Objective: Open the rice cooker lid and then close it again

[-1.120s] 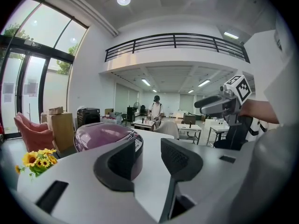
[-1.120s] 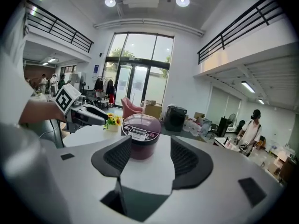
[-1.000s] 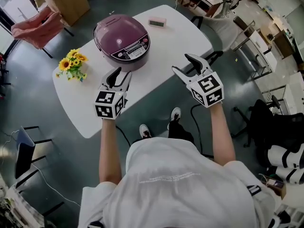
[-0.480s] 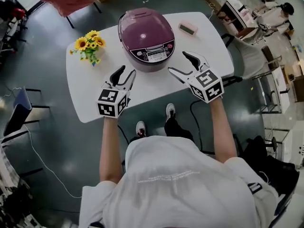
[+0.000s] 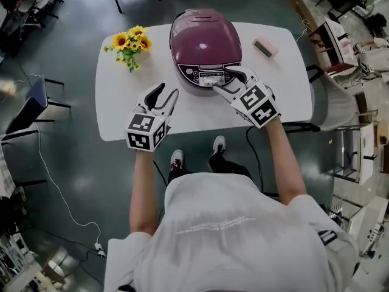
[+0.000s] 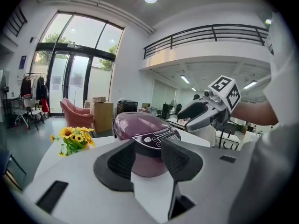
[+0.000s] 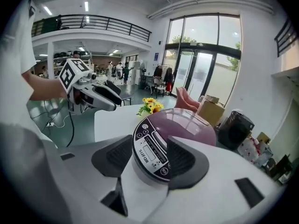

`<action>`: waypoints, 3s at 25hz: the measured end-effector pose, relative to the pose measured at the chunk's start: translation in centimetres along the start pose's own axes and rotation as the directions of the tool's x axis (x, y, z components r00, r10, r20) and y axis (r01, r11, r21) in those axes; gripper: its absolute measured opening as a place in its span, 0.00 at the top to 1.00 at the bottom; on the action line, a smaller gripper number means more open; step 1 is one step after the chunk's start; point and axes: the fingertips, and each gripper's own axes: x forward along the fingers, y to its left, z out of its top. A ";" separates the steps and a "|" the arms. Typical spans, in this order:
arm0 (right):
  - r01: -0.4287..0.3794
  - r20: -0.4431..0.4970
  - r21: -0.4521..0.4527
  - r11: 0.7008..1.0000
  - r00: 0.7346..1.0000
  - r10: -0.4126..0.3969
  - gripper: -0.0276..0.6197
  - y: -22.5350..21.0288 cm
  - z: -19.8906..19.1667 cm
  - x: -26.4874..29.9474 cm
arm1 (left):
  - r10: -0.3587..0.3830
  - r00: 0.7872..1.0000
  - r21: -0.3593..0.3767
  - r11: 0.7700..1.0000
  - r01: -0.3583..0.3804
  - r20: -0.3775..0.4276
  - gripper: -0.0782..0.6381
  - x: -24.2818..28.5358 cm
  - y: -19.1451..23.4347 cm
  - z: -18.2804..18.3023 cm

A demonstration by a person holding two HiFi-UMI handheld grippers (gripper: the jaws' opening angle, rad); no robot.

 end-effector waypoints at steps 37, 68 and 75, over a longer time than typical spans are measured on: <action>-0.124 -0.135 -0.236 0.964 0.986 0.094 0.64 -0.1 -3.0 6.6 | 0.065 0.996 -0.094 0.993 -0.070 -0.055 0.63 -0.2 1.1 -3.5; -0.074 -0.076 -0.183 0.980 0.995 0.061 0.61 -0.7 -3.1 6.7 | 0.054 0.997 -0.079 0.995 -0.058 -0.058 0.63 -1.3 0.8 -3.6; -0.115 -0.076 -0.147 0.982 0.992 0.104 0.60 -0.6 -2.8 6.5 | 0.043 0.998 -0.077 0.996 -0.048 -0.054 0.63 -1.2 0.3 -3.5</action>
